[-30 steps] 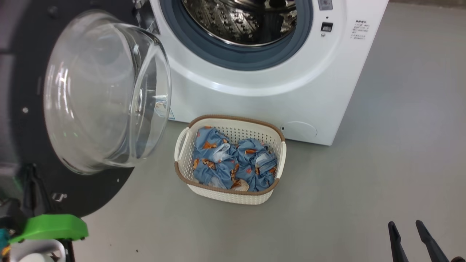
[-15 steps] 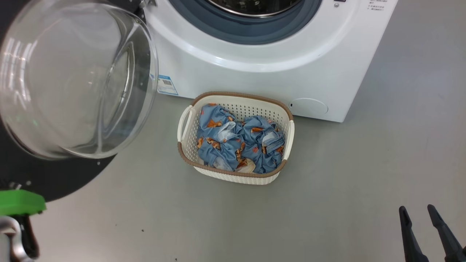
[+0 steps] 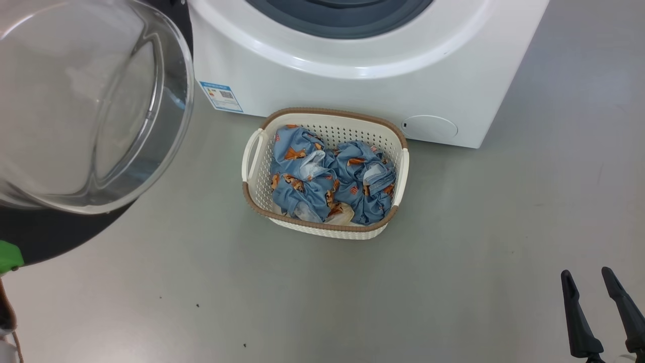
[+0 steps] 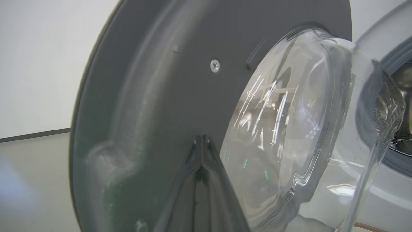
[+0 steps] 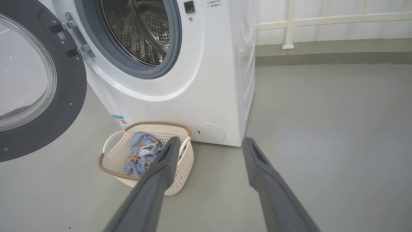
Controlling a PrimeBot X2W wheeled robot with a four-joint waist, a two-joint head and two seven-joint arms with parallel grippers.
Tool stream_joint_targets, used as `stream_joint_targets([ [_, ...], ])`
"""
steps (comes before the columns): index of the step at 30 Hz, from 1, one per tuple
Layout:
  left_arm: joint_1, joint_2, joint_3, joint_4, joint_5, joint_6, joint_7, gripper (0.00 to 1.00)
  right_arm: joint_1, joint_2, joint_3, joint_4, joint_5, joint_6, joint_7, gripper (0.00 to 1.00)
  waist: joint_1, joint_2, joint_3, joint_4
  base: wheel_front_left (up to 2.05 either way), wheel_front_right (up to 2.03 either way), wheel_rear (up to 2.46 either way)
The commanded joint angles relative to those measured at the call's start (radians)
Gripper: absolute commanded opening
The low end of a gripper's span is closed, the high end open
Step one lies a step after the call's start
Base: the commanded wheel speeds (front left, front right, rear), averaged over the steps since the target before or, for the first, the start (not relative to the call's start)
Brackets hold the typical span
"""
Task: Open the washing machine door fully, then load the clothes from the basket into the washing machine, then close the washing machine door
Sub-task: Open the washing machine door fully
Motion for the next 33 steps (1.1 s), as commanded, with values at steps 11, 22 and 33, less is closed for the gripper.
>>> stream_joint_targets([
  [11, -0.085, 0.079, 0.133, 0.119, 0.063, -0.024, -0.004, 0.00, -0.034, -0.030, 0.032, -0.019, 0.012, 0.009, -0.005, 1.00, 0.0000, 0.0000, 0.011, -0.023, 0.00, 0.00, 0.00],
  [22, -0.016, 0.039, 0.202, 0.044, 0.115, -0.052, -0.004, 0.00, -0.030, -0.019, 0.030, -0.022, 0.006, 0.009, -0.005, 1.00, 0.0000, 0.0000, -0.007, -0.028, 0.00, 0.00, 0.00],
  [33, 0.249, -0.126, 0.296, -0.311, 0.166, -0.087, -0.004, 0.00, -0.028, 0.011, 0.025, -0.029, -0.013, 0.009, -0.005, 1.00, 0.0000, 0.0000, -0.065, -0.046, 0.00, 0.00, 0.00],
])
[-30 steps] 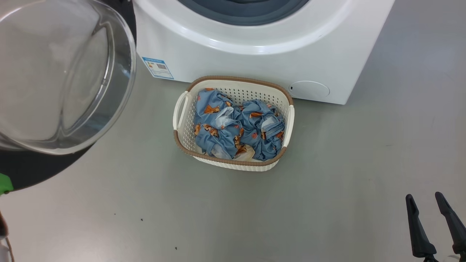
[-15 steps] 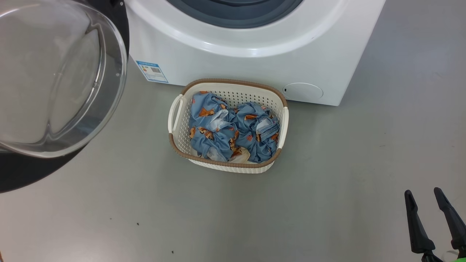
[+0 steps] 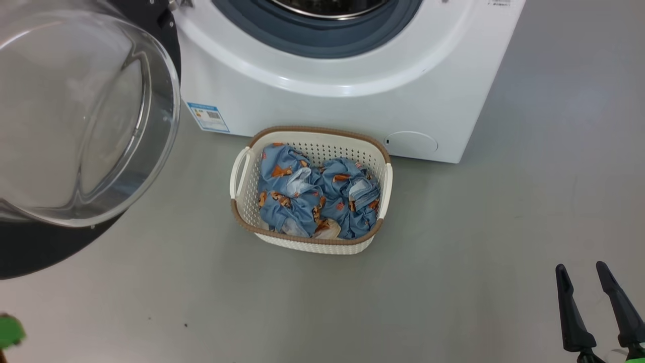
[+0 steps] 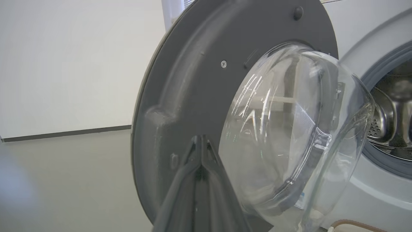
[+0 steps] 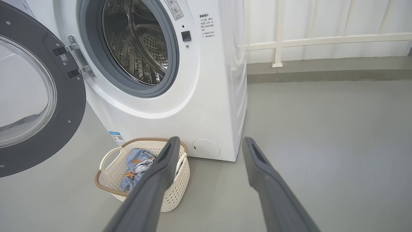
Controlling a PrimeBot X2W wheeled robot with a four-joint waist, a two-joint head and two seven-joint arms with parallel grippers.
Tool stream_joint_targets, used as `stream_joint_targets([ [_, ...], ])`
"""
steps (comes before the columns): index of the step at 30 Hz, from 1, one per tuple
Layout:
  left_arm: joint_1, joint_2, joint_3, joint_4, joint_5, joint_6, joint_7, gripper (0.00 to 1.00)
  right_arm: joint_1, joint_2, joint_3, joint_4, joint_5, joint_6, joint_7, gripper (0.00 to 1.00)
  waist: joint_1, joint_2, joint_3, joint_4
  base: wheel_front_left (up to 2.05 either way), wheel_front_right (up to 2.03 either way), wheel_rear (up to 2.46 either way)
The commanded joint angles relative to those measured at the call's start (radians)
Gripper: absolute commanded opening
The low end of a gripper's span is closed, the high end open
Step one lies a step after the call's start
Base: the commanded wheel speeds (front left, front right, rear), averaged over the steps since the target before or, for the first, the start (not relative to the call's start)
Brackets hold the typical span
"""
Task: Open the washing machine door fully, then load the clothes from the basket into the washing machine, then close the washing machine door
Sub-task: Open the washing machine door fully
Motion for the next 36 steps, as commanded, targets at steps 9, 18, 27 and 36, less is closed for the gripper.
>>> stream_joint_targets([
  [9, 0.233, -0.074, -0.095, -0.311, 0.052, -0.050, -0.005, 0.00, 0.005, 0.011, 0.031, -0.021, -0.024, 0.009, -0.005, 1.00, 0.0000, -0.0001, -0.082, -0.023, 0.00, 0.00, 0.00],
  [18, 0.338, -0.082, -0.355, -0.339, 0.041, -0.040, -0.005, 0.28, 0.017, 0.020, 0.053, -0.019, -0.044, 0.009, -0.005, 1.00, 0.0000, -0.0001, -0.153, -0.067, 0.00, 0.00, 0.00],
  [27, 0.345, -0.083, -0.452, -0.273, 0.037, -0.020, -0.005, 1.00, 0.030, 0.024, 0.089, -0.022, -0.067, 0.009, -0.005, 1.00, 0.0000, -0.0001, -0.195, -0.145, 0.00, 0.00, 0.00],
  [36, 0.342, -0.083, -0.475, -0.201, 0.032, -0.011, -0.005, 1.00, 0.031, 0.022, 0.126, -0.030, -0.084, 0.009, -0.005, 1.00, 0.0000, -0.0001, -0.224, -0.239, 0.00, 0.00, 0.00],
])
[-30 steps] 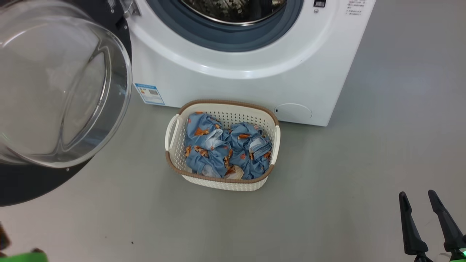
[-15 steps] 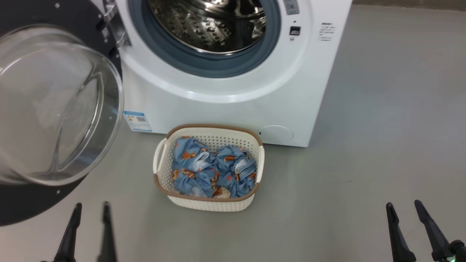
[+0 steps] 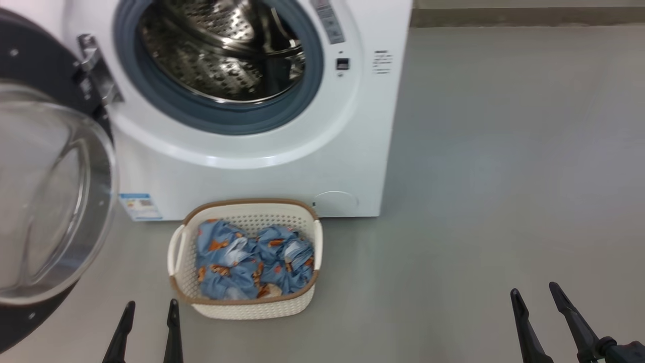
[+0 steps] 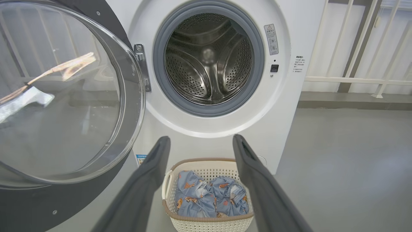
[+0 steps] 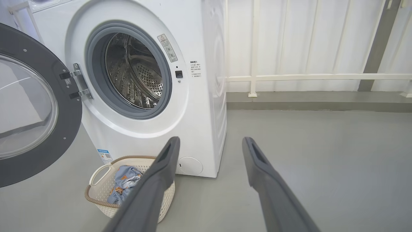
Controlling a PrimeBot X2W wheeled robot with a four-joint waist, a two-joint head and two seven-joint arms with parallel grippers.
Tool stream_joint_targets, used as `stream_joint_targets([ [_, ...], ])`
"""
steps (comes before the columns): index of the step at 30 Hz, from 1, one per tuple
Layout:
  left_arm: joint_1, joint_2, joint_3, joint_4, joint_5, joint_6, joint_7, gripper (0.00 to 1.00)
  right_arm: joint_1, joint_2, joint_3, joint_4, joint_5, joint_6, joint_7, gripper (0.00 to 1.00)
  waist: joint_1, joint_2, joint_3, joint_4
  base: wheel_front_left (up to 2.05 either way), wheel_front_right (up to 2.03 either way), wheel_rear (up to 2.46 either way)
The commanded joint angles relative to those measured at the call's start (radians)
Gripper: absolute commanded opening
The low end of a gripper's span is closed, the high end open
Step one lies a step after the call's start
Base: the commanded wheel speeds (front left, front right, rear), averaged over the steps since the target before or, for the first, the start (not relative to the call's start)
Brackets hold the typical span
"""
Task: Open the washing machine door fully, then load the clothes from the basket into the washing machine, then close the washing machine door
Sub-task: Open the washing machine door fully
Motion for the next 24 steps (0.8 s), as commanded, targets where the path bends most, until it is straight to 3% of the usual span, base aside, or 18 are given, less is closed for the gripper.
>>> stream_joint_targets([
  [1, -0.020, 0.014, 0.028, 0.001, -0.008, 0.012, -0.005, 1.00, -0.015, -0.017, 0.030, -0.027, -0.009, 0.009, -0.005, 1.00, 0.0001, 0.0000, -0.023, -0.052, 0.00, 0.00, 0.00],
  [11, -0.017, 0.020, 0.045, 0.041, -0.009, 0.016, -0.005, 1.00, -0.008, -0.016, 0.028, -0.011, -0.008, 0.009, -0.005, 1.00, 0.0001, 0.0000, -0.037, -0.104, 0.00, 0.00, 0.00],
  [24, -0.001, 0.022, 0.053, 0.038, -0.004, 0.032, -0.005, 1.00, -0.001, -0.005, 0.007, 0.006, -0.003, 0.009, -0.005, 1.00, 0.0001, 0.0000, -0.043, -0.081, 0.00, 0.00, 0.00],
])
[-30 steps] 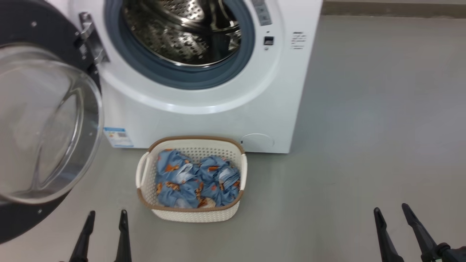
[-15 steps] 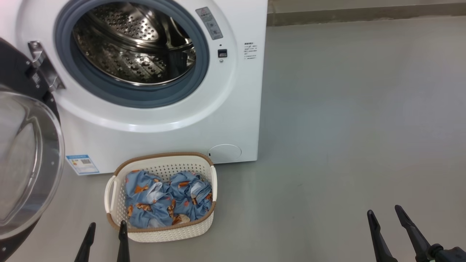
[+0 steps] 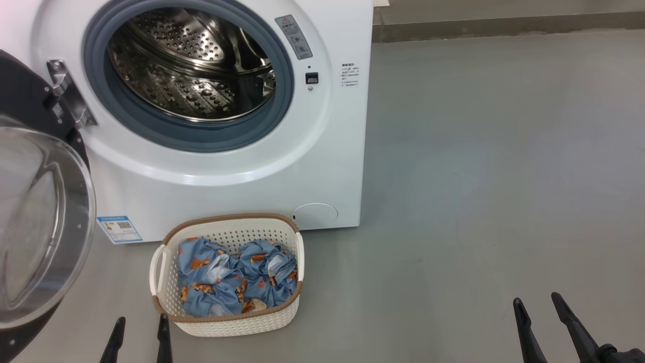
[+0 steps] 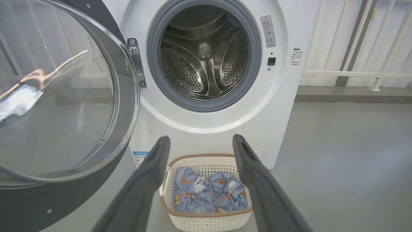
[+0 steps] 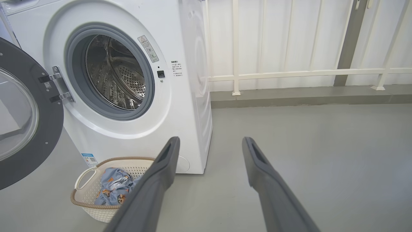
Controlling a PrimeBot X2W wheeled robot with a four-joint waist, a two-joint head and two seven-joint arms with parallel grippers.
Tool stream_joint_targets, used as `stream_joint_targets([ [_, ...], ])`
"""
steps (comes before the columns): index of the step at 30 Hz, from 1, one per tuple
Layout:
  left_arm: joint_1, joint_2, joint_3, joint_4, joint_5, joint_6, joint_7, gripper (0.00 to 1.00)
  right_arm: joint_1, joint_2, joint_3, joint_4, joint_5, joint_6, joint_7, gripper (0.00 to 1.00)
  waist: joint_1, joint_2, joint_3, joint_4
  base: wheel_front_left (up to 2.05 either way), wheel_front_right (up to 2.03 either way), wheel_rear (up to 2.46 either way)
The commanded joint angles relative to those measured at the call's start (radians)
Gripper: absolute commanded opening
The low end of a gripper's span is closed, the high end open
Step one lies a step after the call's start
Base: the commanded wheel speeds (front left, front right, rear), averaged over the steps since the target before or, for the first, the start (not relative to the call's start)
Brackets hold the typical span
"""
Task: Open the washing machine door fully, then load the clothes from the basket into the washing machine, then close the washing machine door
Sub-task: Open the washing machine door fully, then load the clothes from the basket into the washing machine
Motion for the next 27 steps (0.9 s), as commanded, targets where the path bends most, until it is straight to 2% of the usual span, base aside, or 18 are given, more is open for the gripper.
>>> stream_joint_targets([
  [1, -0.022, 0.011, 0.032, -0.016, 0.004, 0.008, -0.005, 1.00, -0.016, -0.011, 0.017, -0.022, -0.003, 0.009, -0.005, 1.00, 0.0000, 0.0000, 0.000, 0.007, 0.00, 0.00, 0.00],
  [19, -0.029, 0.013, 0.021, -0.025, 0.012, 0.008, -0.005, 1.00, -0.013, -0.008, 0.017, -0.024, 0.003, 0.009, -0.005, 1.00, 0.0000, 0.0000, -0.001, 0.019, 0.01, -0.01, 0.00],
  [27, -0.034, 0.015, 0.014, -0.019, 0.026, 0.013, -0.005, 1.00, -0.013, -0.009, 0.016, -0.024, 0.004, 0.009, -0.005, 1.00, 0.0000, 0.0000, -0.004, 0.017, 0.76, -0.76, 0.00],
])
